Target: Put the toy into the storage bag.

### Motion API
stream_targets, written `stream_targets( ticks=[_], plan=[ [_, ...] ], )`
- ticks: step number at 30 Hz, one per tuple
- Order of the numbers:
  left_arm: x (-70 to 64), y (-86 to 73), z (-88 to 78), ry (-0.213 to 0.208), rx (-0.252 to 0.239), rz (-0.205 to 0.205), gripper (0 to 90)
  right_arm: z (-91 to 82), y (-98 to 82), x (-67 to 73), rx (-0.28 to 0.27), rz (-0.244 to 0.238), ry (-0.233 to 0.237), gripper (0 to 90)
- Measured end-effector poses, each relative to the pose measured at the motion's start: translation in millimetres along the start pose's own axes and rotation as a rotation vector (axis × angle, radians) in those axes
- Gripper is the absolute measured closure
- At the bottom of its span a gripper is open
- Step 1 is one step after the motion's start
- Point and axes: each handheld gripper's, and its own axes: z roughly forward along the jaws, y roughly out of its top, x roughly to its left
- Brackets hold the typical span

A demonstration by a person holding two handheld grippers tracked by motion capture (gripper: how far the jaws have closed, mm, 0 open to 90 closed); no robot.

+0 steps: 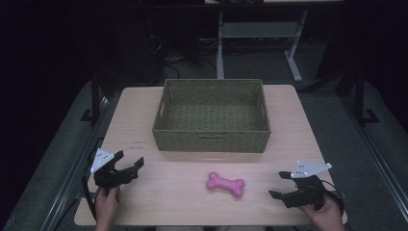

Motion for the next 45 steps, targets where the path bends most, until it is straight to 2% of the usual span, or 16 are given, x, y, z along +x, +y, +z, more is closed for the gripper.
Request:
stream_targets(
  ticks=[5, 13, 14, 20, 25, 27, 33, 40, 45],
  plan=[
    [0.4, -0.9, 0.3, -0.003, 0.0, -0.005, 13.0, 1.3, 5.3, 1.7, 0.014, -0.015, 0.022, 22.1],
    [0.8, -1.5, -0.6, -0.004, -0.001, -0.002, 13.0, 6.3, 16.7, 7.1, 0.066, -0.045, 0.039, 22.0],
    [0.6, -1.5, -0.6, -0.005, -0.001, 0.0, 13.0, 7.1, 21.3, 9.0, 0.075, -0.06, 0.046, 21.6],
    [0.5, -1.0, -1.9, -0.001, -0.004, 0.002, 13.0, 9.7, 27.2, 10.9, 0.081, -0.071, 0.06, 21.4],
    [2.1, -1.1, -2.6, 0.004, -0.009, -0.006, 13.0, 13.1, 34.5, 13.4, 0.106, -0.087, 0.073, 20.4],
    [2.5, -1.1, -3.5, 0.003, -0.01, -0.002, 13.0, 16.9, 39.9, 16.9, 0.117, -0.108, 0.094, 20.4],
    [3.1, -0.6, -3.7, 0.002, -0.013, -0.002, 13.0, 25.2, 51.6, 21.7, 0.161, -0.132, 0.122, 19.6],
    [2.8, -0.6, -3.5, 0.0, -0.013, -0.002, 13.0, 35.3, 64.0, 22.4, 0.19, -0.162, 0.158, 19.4],
    [2.9, -0.5, -4.0, 0.0, -0.012, -0.002, 13.0, 44.8, 77.9, 25.8, 0.207, -0.203, 0.194, 19.0]
  ],
)
